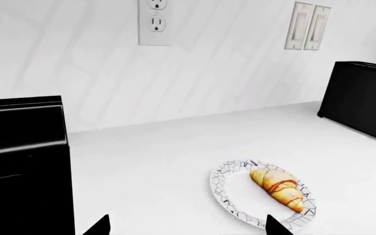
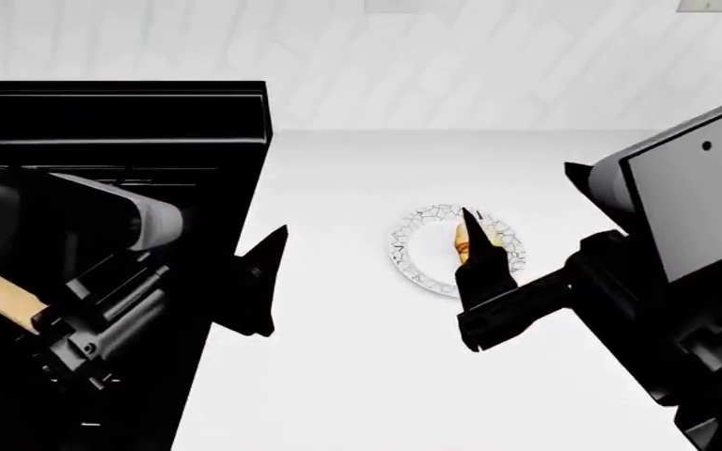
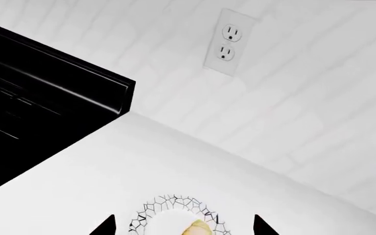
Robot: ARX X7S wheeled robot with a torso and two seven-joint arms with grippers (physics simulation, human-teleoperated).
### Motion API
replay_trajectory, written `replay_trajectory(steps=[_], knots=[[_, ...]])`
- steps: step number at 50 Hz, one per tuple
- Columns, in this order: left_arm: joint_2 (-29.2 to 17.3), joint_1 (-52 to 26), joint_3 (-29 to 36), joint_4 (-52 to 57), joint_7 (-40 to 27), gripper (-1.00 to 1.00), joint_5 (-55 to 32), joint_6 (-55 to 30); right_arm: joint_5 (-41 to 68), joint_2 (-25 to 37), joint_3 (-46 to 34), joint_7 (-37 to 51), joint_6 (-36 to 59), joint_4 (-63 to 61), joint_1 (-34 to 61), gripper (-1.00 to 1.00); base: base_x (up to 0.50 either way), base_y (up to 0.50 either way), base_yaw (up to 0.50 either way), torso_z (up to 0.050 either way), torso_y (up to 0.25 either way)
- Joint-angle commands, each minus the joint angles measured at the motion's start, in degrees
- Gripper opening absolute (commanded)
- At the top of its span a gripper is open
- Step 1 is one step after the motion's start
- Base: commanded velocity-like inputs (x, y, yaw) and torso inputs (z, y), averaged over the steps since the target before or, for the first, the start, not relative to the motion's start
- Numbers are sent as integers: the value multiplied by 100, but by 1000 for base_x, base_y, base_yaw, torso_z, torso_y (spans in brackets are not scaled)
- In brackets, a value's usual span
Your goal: Pick the croissant and place it on the pan. Then turn on the stove to warm the croissant.
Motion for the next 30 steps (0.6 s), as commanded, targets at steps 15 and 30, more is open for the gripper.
replay_trajectory(steps=[15, 30], knots=[[-127, 148, 351, -224, 618, 100, 768, 387, -116, -191, -1321, -226, 541, 1926, 1093, 100, 0, 0, 0, 0, 0], [-232, -19, 297, -239, 352, 100, 399, 358, -370, -560, -2096, -1165, 1363, 4227, 2151, 100, 0, 0, 0, 0, 0]])
